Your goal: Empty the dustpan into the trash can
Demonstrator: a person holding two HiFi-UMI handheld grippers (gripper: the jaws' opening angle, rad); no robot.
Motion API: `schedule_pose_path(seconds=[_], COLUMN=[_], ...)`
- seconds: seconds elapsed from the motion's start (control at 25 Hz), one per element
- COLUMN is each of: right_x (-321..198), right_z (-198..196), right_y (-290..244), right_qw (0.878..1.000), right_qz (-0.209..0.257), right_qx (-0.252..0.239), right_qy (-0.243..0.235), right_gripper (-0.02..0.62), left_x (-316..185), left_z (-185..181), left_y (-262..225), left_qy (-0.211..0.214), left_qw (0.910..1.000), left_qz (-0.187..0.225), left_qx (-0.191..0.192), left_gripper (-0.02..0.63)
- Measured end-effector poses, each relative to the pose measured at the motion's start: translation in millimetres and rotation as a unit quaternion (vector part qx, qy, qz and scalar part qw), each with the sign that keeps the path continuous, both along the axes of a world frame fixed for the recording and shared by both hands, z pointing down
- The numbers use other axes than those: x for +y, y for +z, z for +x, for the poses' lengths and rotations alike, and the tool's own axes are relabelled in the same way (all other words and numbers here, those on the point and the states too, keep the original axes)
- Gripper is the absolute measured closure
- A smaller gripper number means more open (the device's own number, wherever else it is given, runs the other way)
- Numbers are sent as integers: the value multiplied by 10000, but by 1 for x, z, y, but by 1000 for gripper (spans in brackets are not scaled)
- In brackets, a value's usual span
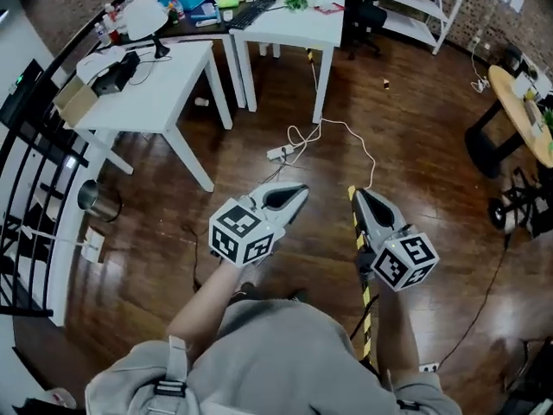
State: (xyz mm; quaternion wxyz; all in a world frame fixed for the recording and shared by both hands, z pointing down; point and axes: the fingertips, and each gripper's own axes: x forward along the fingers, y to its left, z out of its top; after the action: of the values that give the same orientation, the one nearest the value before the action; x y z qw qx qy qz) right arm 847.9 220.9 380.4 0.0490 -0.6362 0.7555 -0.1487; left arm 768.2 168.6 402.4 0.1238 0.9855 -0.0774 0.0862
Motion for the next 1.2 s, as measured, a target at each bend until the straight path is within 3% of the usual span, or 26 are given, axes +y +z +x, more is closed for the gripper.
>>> schedule_pose_path(seconds=[0.28,0.56,0.72,0.92,1.2], right_x=[-81,-132,-146,-160,-210], right_z=[-130,-281,-373,-464,-559], right_y=[-13,-16,-14,-4,19], right_qw=[9910,9646,9395,9036,8509], right_qz=[38,90,141,101,4], right_qx=[222,396,412,452,506], right_qy=[-1318,-2604,-3397,-4258,-5229], right_gripper=[595,595,595,595,595], left_x=[-52,-82,-84,-91,-124], left_z=[-137,-281,-376,-474,-568], left_y=[-8,-6,5,14,29], left_qy=[-1237,-2386,-3185,-4148,-5136], left_qw=[9923,9710,9477,9096,8573], left_qz=[-11,-7,-92,-118,-201], left_qx=[104,172,172,226,298], left_gripper=[601,601,601,601,601])
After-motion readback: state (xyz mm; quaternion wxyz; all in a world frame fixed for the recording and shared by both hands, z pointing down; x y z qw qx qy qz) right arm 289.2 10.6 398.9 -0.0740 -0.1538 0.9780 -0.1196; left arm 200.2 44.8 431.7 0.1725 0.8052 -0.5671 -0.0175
